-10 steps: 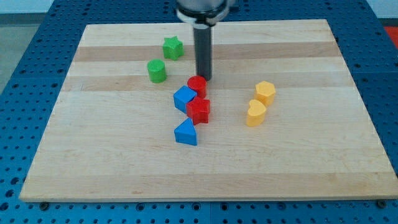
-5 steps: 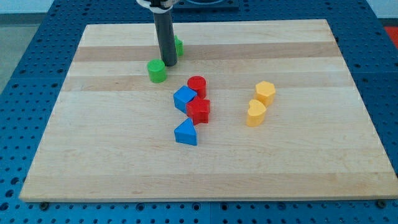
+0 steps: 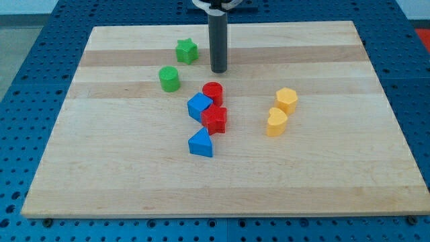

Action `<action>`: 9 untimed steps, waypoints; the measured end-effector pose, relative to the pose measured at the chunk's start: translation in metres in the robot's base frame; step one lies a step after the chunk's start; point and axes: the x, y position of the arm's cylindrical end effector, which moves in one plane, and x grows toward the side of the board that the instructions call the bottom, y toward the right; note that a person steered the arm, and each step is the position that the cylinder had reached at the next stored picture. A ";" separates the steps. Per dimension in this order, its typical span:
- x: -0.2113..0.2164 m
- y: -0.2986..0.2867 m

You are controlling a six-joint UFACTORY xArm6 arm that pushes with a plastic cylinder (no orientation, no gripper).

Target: Place the green blocks parallel to each other

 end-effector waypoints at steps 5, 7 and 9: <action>-0.059 -0.059; -0.044 -0.105; -0.011 -0.157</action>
